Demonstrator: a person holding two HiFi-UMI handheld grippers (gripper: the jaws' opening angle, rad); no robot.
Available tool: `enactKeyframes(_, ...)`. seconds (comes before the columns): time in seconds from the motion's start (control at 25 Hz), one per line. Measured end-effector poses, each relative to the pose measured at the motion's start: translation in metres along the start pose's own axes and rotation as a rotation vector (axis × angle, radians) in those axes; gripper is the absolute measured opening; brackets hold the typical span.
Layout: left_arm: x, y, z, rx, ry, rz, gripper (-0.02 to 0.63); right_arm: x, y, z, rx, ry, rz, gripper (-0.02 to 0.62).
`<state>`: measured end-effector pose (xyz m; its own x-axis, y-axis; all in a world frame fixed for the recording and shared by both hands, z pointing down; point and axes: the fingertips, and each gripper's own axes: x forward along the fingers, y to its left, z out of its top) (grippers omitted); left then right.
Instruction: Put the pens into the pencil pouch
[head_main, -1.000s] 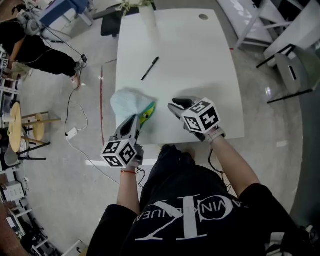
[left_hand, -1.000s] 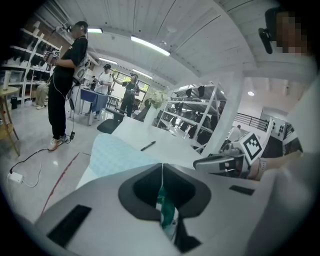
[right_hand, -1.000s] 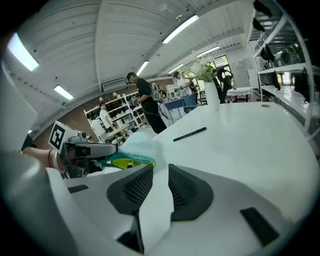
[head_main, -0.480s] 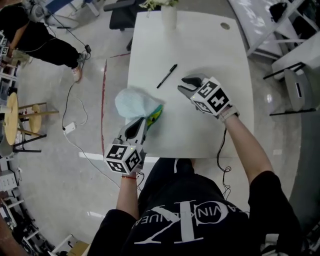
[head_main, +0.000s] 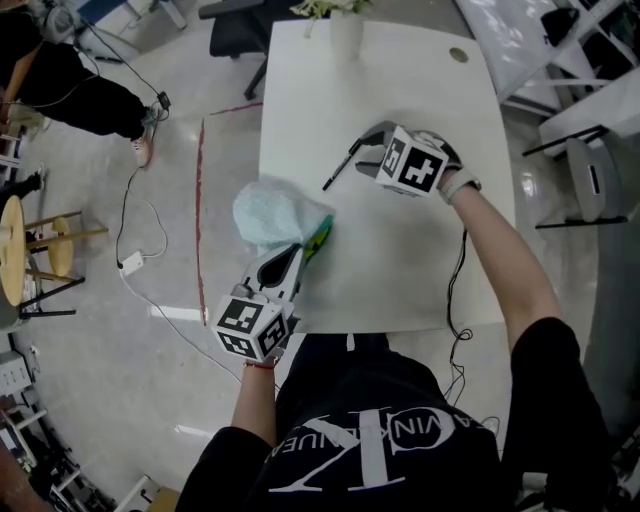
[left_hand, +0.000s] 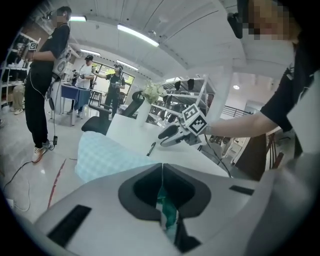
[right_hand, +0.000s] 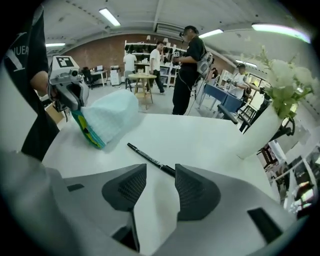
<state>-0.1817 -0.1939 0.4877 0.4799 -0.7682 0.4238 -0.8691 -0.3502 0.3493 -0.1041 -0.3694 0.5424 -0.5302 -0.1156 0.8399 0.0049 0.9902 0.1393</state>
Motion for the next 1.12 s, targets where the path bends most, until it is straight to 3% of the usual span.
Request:
enactKeyframes(0.2, 0.006, 0.005, -0.001, -0.002, 0.020, -0.040, 0.011, 0.017, -0.016, -0.005, -0.147, 0.111, 0.033, 0.198)
enactKeyframes(0.52, 0.007, 0.014, 0.000, -0.006, 0.034, -0.060, 0.011, 0.037, -0.017, -0.015, -0.293, 0.234, 0.185, 0.195)
enactKeyframes(0.84, 0.008, 0.018, 0.003, -0.007, 0.037, -0.070, 0.011, 0.039, -0.014, -0.017, -0.259, 0.262, 0.307, 0.144)
enactKeyframes(0.96, 0.010, 0.019, 0.001, -0.006, 0.036, -0.072, 0.011, 0.039, -0.012, -0.019, -0.222, 0.243, 0.299, 0.125)
enactKeyframes(1.04, 0.011, 0.018, 0.002, -0.006, 0.036, -0.074, 0.011, 0.038, -0.010, -0.018, -0.183, 0.210, 0.274, 0.072)
enactKeyframes(1.12, 0.011, 0.018, 0.003, -0.005, 0.034, -0.074, 0.011, 0.036, -0.009, -0.019, -0.120, 0.179, 0.237, 0.071)
